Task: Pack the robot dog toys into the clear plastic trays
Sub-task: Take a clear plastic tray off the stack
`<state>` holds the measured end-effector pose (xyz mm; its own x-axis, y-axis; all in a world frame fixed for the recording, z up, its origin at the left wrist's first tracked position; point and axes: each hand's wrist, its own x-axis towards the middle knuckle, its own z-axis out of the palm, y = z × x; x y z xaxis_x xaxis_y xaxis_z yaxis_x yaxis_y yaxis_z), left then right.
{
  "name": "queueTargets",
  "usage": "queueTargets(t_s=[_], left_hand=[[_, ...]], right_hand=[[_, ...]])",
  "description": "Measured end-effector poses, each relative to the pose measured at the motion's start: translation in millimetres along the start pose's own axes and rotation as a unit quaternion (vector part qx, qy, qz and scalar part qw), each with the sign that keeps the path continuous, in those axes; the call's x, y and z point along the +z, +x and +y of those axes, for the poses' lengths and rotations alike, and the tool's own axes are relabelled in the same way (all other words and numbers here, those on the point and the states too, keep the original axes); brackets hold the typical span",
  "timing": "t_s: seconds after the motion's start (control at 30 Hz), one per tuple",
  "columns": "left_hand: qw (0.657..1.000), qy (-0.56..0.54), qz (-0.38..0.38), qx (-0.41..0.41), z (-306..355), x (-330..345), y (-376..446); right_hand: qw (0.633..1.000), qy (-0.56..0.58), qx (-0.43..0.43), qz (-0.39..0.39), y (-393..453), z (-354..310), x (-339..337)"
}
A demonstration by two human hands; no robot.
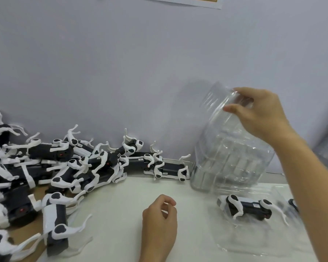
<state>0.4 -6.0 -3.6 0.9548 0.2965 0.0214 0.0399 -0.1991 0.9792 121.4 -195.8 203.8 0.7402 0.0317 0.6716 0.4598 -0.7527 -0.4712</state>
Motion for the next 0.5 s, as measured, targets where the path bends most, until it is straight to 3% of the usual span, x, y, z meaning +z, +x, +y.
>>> queueTargets(t_s=[0.13,0.23,0.37,0.5], left_hand=[[0.996,0.027,-0.021,0.088,33.5,9.1,6.4],[0.989,-0.058,-0.03,0.129,90.4,19.5,33.8],[0.981,-0.172,-0.087,0.022,161.2,41.8,70.8],[0.917,-0.367,-0.123,-0.095,181.8,58.9,86.2]], right_hand=[[0.999,0.016,0.01,-0.029,-13.3,-3.1,13.9],[0.999,0.032,0.006,-0.018,-11.1,-1.9,11.5],[0.999,0.045,-0.011,0.006,-7.1,-0.5,4.9],[0.996,0.081,0.01,0.021,-2.6,5.3,-1.9]])
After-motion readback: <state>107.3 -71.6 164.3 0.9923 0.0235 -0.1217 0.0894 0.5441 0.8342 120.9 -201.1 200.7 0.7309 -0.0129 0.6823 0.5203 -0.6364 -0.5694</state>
